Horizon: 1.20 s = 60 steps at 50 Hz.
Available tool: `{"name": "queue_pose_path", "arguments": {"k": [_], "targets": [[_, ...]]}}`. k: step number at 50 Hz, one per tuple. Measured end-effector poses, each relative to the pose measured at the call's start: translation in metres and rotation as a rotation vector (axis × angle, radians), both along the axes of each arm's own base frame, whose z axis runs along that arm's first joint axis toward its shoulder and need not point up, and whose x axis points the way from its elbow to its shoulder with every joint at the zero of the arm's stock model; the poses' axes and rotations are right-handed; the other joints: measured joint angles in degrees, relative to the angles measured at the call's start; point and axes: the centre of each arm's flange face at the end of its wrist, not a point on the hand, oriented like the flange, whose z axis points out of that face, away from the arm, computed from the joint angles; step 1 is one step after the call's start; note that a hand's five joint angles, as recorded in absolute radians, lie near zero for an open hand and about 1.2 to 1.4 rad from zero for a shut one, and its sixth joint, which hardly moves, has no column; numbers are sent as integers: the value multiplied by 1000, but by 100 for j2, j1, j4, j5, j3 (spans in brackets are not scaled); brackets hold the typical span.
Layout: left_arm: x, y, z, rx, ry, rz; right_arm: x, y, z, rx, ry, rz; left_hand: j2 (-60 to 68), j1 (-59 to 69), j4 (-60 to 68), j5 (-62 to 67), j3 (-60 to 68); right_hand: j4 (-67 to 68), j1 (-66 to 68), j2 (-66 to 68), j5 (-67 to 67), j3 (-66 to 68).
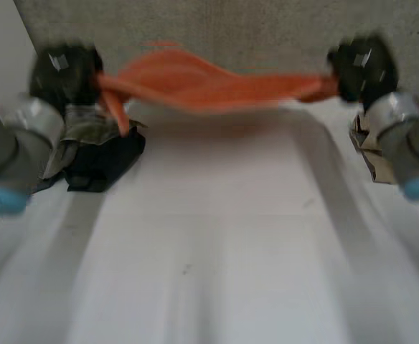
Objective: Fold the laundry.
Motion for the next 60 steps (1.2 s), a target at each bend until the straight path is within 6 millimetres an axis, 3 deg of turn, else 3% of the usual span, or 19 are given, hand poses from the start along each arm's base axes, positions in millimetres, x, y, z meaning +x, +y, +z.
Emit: {"name": "queue_pose_path", "arguments": {"k": [4,7,11,12,17,25,32,38,42,45,53,56,59,60], "targets": [[8,23,-65,151,-144,-15,-4,32,-60,216,82,47,0,0,0,0,0,0,0,0,-1,1],[17,31,-102,216,-260,-3,-8,52,-96,343,141,70,-35,-25,-36,-22,-33,1,0,0,0,2],[24,35,-121,244,-349,-1,-11,64,-117,423,196,80,-1106,-881,-1041,-845,-1076,1,0,0,0,2],[24,36,-123,245,-364,-7,-12,66,-120,437,208,81,-2299,-2168,-2277,-2070,-2199,1,0,0,-1,2],[18,43,-121,240,-382,-46,-15,68,-117,458,217,78,-3651,-3437,-3712,-3538,-3615,1,0,0,0,2],[14,49,-121,286,-326,-28,-21,60,-102,451,149,47,-4141,-3828,-4253,-4077,-4124,1,0,0,0,2],[16,43,-127,324,-277,10,-31,50,-96,444,119,5,-4094,-3781,-4133,-3904,-4074,1,0,0,0,2],[22,24,-132,322,-240,49,-39,43,-92,445,96,-27,-2963,-2564,-2963,-2776,-2934,1,0,0,0,2],[23,16,-131,310,-223,52,-38,43,-92,449,97,-23,-2361,-1960,-2374,-2205,-2329,0,0,0,0,2],[23,13,-129,305,-193,42,-36,45,-94,454,101,-18,-458,-7,-480,-340,-457,0,0,0,-1,2],[26,8,-117,309,-118,48,-35,43,-84,430,107,-20,-6,156,-5,-45,-2,1,0,0,0,2],[31,13,-84,269,-116,74,-39,42,-55,381,114,-34,-6,156,-4,-45,-2,1,0,0,0,2],[32,27,-29,182,-107,71,-42,45,-12,305,132,-47,-5,157,-3,-45,-1,1,0,2,0,3],[31,39,1,130,-101,60,-44,49,12,263,142,-54,-4,156,-2,-45,-1,1,0,2,0,3]]}}
